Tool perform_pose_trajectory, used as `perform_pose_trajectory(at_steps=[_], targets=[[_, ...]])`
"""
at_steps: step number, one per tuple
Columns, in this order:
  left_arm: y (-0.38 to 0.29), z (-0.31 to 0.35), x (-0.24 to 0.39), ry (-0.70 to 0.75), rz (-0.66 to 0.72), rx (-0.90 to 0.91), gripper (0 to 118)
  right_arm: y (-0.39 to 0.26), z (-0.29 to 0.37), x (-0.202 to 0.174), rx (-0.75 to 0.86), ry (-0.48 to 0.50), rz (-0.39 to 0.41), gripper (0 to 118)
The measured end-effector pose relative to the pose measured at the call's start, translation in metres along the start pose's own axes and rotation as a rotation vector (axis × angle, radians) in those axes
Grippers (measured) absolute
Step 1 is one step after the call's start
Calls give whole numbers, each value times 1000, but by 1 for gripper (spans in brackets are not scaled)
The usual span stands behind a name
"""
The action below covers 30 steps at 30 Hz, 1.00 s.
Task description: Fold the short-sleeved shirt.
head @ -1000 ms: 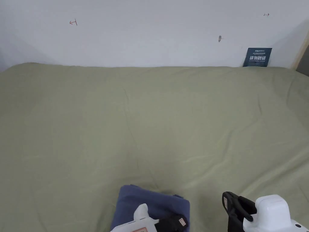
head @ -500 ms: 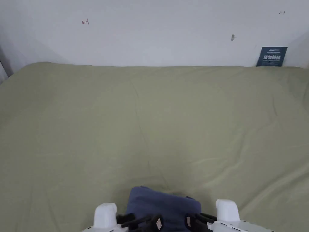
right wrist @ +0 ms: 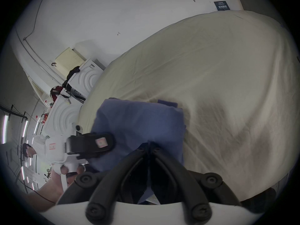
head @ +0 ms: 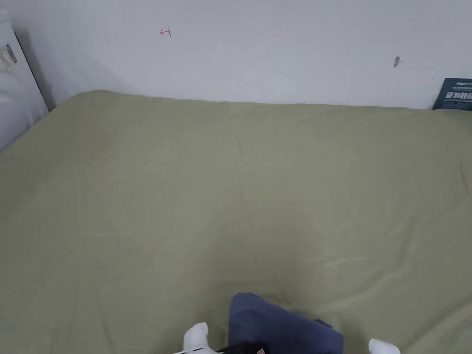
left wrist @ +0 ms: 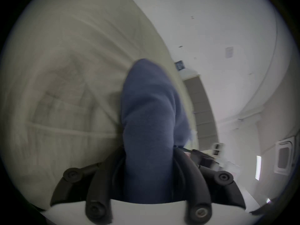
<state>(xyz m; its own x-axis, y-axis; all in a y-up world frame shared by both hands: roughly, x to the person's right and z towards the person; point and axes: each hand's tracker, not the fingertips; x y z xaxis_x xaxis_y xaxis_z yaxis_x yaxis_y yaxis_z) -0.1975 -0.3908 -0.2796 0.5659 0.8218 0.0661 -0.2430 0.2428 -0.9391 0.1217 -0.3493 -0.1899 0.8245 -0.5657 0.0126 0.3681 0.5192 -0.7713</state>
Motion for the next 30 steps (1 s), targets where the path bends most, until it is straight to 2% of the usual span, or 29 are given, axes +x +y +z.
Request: perform_pose_trajectory(at_steps=[1,2,5,9,12,14,16,19,20,21,22,23,25,27,28,30], targets=[[1,1,-1,39,2,5,30,1,1,-1,0,6,3,6],[4,6,2,-12,4,5,30,2,3,-4,0,10,8,6],[20,32,16,126,-139,56,30,5,8,-15,11,6,45,6],[64,100,-12,204,-102,122,30,9,5,-31,20,4,66,7],[105,176,-61,352,-117,204,30,9,-3,-47,17,18,88,7],[129,225,-102,419,-63,241,30,8,-10,-58,8,31,94,7],[155,271,-140,455,-11,252,30,6,-16,-69,-4,37,107,7],[183,319,-184,578,-5,215,30,3,-22,-84,-13,35,142,7],[192,326,-201,542,6,213,31,2,-24,-89,-17,39,153,7],[194,330,-209,470,52,205,37,2,-27,-93,-24,41,165,7],[195,330,-211,432,55,199,49,2,-28,-97,-28,40,174,7],[193,322,-207,469,19,204,73,1,-29,-101,-31,37,184,7],[192,319,-199,494,-84,245,102,2,-30,-104,-36,44,189,7],[193,327,-188,507,-72,210,105,3,-28,-104,-37,49,187,7],[177,333,-149,549,-84,173,105,5,-25,-104,-35,49,188,7],[168,349,-119,629,-194,207,105,7,-16,-102,-17,51,198,7]])
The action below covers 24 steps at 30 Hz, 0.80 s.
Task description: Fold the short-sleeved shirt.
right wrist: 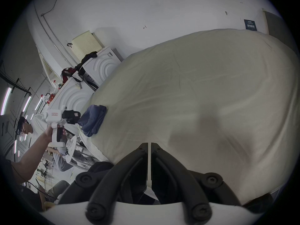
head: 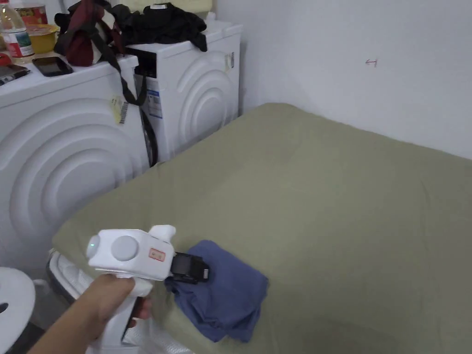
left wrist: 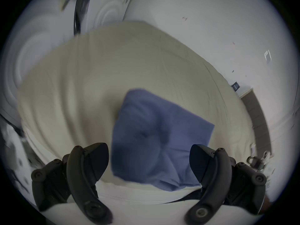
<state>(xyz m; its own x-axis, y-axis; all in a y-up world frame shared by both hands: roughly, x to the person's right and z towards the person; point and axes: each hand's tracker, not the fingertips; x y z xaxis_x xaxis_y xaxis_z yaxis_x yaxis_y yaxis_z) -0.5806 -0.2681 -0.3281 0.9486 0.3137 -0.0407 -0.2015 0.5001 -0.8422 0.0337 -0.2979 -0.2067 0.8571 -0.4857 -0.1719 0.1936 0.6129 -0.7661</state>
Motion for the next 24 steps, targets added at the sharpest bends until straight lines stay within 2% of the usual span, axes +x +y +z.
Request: perform_pose_trajectory(at_steps=[5,8,11,13,15,17,18,19,20,21,24], targets=[[4,77,79,30,-85,290,105,18,41,13,99,-22,34,7],[3,101,158,58,-221,474,105,44,76,19,188,-97,87,7],[-1,105,247,75,-361,597,104,78,117,12,302,-232,165,7],[-5,107,299,57,-413,673,98,100,143,8,384,-302,222,7],[-3,102,342,-17,-431,677,69,122,164,1,469,-393,265,7],[1,99,376,-98,-420,651,29,142,181,-4,527,-437,302,7],[3,97,391,-104,-421,675,21,151,187,-5,560,-446,305,7],[3,95,403,-90,-435,682,20,159,192,-6,591,-455,303,7],[3,93,416,-80,-444,682,13,168,197,-10,611,-474,304,7],[4,92,426,-77,-459,691,0,173,200,-13,627,-488,312,7],[-3,102,440,-64,-490,755,0,183,207,-23,682,-533,357,7]])
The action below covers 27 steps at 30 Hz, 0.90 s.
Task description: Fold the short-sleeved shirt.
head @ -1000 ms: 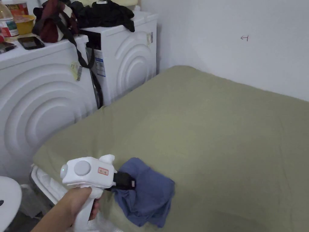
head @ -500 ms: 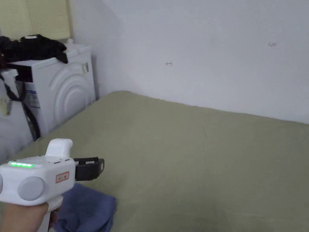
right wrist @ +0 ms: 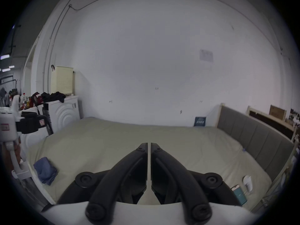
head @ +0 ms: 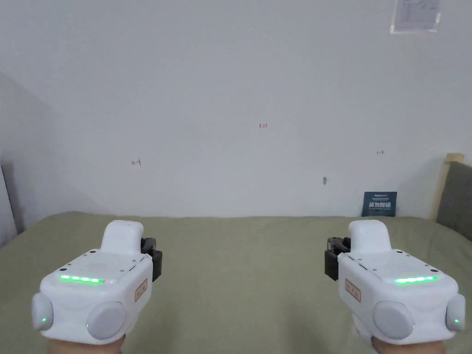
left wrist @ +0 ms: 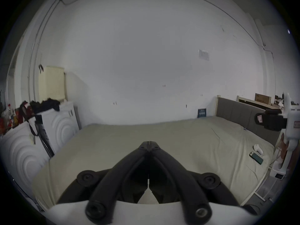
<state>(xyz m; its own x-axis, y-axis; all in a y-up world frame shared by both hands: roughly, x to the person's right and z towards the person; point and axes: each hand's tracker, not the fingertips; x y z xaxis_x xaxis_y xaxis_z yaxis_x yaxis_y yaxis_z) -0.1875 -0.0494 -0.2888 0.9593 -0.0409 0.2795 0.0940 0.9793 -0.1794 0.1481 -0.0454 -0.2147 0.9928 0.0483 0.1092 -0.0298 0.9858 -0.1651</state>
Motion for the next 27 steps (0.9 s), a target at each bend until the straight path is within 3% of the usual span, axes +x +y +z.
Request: perform_pose_trajectory(at_steps=[6,13,14,17,19,20,22,23,27], targets=[[11,23,-3,43,-5,46,0,4,11,-9,40,-51,8,7],[23,39,3,12,10,83,2,10,14,-11,47,-14,-66,11],[24,42,6,10,4,86,15,10,15,-11,52,-5,-66,19],[28,41,9,14,-25,92,27,15,16,-12,48,0,-57,52],[28,44,10,17,-26,92,42,17,16,-12,40,9,-59,56],[28,44,9,16,-21,96,65,17,17,-12,45,13,-58,57],[27,45,7,11,-5,93,90,18,19,-14,55,4,-52,66],[25,45,6,10,-4,92,97,18,19,-15,57,5,-49,72],[22,47,5,17,-7,94,110,19,19,-17,57,11,-36,73]])
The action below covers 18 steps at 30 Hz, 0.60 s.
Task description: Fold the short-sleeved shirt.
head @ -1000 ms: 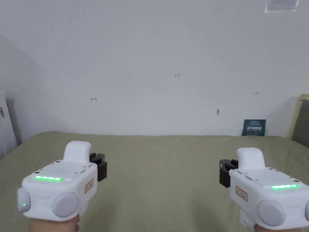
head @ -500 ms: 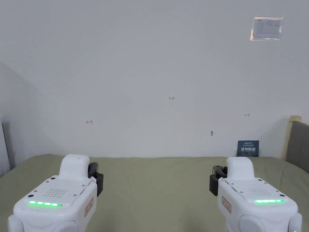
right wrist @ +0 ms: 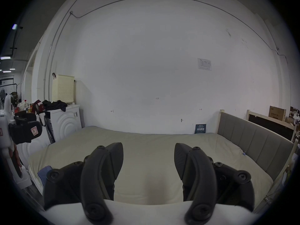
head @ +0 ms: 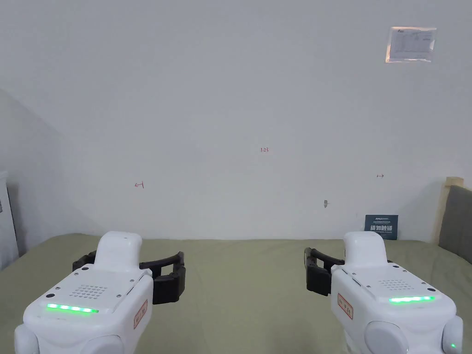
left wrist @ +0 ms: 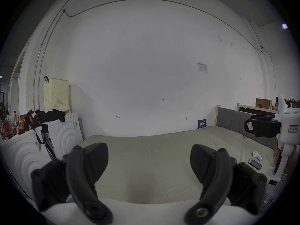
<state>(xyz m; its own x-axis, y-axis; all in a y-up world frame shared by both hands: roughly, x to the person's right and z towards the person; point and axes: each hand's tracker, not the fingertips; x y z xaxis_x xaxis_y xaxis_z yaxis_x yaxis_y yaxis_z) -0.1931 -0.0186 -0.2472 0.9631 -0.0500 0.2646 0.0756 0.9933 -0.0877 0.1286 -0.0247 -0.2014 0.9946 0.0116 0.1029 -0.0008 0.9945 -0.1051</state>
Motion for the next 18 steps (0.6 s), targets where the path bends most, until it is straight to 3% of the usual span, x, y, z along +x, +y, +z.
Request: perform_pose_trajectory(at_steps=[12,18], targets=[[-2,1,-6,-20,58,20,114,-6,3,-4,-2,43,-15,118],[-4,3,-6,-27,46,6,114,-3,5,3,-3,40,-150,118]])
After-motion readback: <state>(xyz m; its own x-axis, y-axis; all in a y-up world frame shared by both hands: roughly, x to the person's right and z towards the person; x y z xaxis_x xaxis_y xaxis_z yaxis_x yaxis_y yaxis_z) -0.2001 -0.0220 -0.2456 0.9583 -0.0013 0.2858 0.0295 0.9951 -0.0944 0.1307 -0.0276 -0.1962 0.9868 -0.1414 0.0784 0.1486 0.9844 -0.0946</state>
